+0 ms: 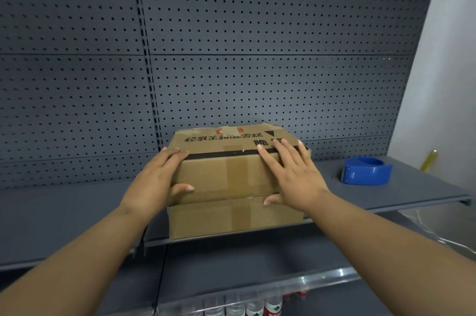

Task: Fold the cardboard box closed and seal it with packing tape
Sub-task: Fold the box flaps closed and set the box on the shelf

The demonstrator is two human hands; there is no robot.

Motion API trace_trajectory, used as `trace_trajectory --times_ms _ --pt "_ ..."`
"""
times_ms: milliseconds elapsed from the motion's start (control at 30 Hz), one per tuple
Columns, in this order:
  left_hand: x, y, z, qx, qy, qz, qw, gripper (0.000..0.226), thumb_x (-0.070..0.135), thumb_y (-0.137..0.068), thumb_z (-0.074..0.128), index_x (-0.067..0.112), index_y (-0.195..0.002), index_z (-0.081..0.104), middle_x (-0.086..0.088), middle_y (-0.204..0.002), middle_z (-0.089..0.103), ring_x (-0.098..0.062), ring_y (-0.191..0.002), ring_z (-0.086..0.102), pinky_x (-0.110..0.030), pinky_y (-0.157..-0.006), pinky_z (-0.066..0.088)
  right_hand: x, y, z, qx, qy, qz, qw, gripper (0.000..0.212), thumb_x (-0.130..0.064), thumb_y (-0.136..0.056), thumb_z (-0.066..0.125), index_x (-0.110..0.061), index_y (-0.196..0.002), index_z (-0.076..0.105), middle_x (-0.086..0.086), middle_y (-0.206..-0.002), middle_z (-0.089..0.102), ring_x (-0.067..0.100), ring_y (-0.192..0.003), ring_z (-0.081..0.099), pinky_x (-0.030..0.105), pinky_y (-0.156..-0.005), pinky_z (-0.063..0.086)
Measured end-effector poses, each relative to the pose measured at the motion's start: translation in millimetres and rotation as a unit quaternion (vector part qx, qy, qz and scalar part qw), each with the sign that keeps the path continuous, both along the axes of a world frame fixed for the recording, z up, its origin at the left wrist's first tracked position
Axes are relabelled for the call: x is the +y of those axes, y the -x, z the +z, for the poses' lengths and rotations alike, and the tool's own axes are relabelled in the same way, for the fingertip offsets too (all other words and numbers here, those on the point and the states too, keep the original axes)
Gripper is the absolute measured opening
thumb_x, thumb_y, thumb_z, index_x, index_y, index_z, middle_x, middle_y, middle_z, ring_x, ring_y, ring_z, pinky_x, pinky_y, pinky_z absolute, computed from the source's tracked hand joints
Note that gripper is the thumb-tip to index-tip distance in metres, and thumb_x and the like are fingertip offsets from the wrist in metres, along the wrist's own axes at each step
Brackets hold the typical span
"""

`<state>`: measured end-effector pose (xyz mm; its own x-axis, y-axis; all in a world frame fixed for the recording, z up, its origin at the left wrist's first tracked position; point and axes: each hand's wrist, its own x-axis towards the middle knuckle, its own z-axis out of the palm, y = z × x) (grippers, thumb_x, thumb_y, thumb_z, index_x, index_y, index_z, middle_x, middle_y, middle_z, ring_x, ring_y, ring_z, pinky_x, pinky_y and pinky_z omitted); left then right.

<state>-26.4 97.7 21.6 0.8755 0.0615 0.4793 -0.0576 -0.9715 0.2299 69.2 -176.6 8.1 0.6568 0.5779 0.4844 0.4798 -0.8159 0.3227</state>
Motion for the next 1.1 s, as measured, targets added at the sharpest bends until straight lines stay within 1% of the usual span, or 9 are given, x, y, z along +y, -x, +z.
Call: trace_trajectory --times_ms 100,233,300,367,467,533,633,767,1100 --pt "-1 0 -2 -0.013 -0.004 -0.009 1.0 0.075 0.043 -0.079 0.063 0.022 -0.144 0.031 0.003 -0.153 0.024 -0.016 -0.144 0.013 -0.037 -0.115 0.018 -3 -5 1 -0.035 -0.004 0.002 0.999 0.124 -0.075 -0.048 0.067 -0.026 -0.146 0.01 0.016 -0.128 0.053 0.032 -0.123 0.048 0.046 -0.112 0.015" --pt "-3 -2 -2 -0.017 -0.049 0.002 0.999 0.075 0.054 -0.079 0.057 0.022 -0.142 0.033 0.001 -0.151 0.03 -0.018 -0.141 0.022 -0.037 -0.114 0.02 -8 -11 2 -0.063 -0.018 0.005 0.998 0.122 -0.081 -0.039 0.066 -0.027 -0.142 0.029 0.011 -0.114 0.062 0.028 -0.104 0.061 0.043 -0.094 0.046" --pt "-11 -3 1 -0.046 -0.176 0.04 0.983 0.085 0.073 -0.073 0.044 0.018 -0.138 0.039 -0.005 -0.144 0.042 -0.022 -0.136 0.033 -0.037 -0.115 0.016 -11 -13 0 -0.073 -0.02 0.006 0.997 0.121 -0.081 -0.039 0.065 -0.028 -0.142 0.029 0.011 -0.114 0.062 0.028 -0.103 0.061 0.042 -0.092 0.047" --pt "-28 -5 4 -0.042 -0.274 0.05 0.96 0.107 0.085 -0.065 0.027 0.011 -0.142 0.031 -0.014 -0.143 0.04 -0.027 -0.14 0.027 -0.04 -0.115 0.003 -14 -13 0 -0.076 -0.019 0.004 0.997 0.121 -0.08 -0.04 0.065 -0.028 -0.142 0.028 0.011 -0.115 0.061 0.028 -0.104 0.06 0.042 -0.092 0.047" --pt "-55 -15 -5 0.003 -0.324 0.026 0.946 0.12 0.087 -0.065 0.031 0.014 -0.14 -0.028 -0.015 -0.157 -0.004 -0.032 -0.144 -0.01 -0.047 -0.111 -0.013 -15 -15 -1 -0.086 -0.022 0.004 0.996 0.121 -0.08 -0.04 0.066 -0.028 -0.142 0.028 0.011 -0.114 0.061 0.028 -0.104 0.06 0.043 -0.091 0.047" --pt "-70 -22 -9 0.009 -0.326 0.022 0.945 0.123 0.084 -0.065 0.041 0.022 -0.128 -0.044 -0.013 -0.155 -0.018 -0.035 -0.142 -0.016 -0.055 -0.11 -0.012 -15 -16 -2 -0.09 -0.019 0.006 0.996 0.121 -0.08 -0.04 0.066 -0.028 -0.142 0.028 0.011 -0.113 0.061 0.028 -0.104 0.06 0.043 -0.091 0.047" --pt "-85 -29 -14 0.0 -0.305 0.026 0.952 0.123 0.079 -0.066 0.05 0.03 -0.127 -0.045 -0.01 -0.156 -0.015 -0.037 -0.143 -0.006 -0.064 -0.108 -0.006 -17 -17 -2 -0.094 -0.021 0.006 0.995 0.121 -0.079 -0.039 0.067 -0.028 -0.141 0.028 0.011 -0.113 0.061 0.028 -0.103 0.06 0.043 -0.09 0.048" --pt "-98 -36 -15 -0.018 -0.288 0.036 0.957 0.119 0.072 -0.07 0.055 0.035 -0.125 -0.044 -0.007 -0.157 -0.001 -0.033 -0.142 0.007 -0.062 -0.109 0.005 -26 -20 -2 -0.094 -0.021 -0.001 0.995 0.121 -0.078 -0.04 0.068 -0.03 -0.142 0.026 0.012 -0.115 0.06 0.028 -0.104 0.059 0.043 -0.091 0.047" --pt "-134 -52 -17 -0.038 -0.276 0.023 0.96 0.119 0.071 -0.069 0.056 0.037 -0.127 -0.042 -0.007 -0.155 0.005 -0.031 -0.14 0.011 -0.061 -0.107 0.008 -62 -31 -1 -0.084 -0.022 -0.025 0.996 0.123 -0.077 -0.039 0.07 -0.03 -0.143 0.023 0.012 -0.117 0.06 0.028 -0.101 0.06 0.043 -0.09 0.047"
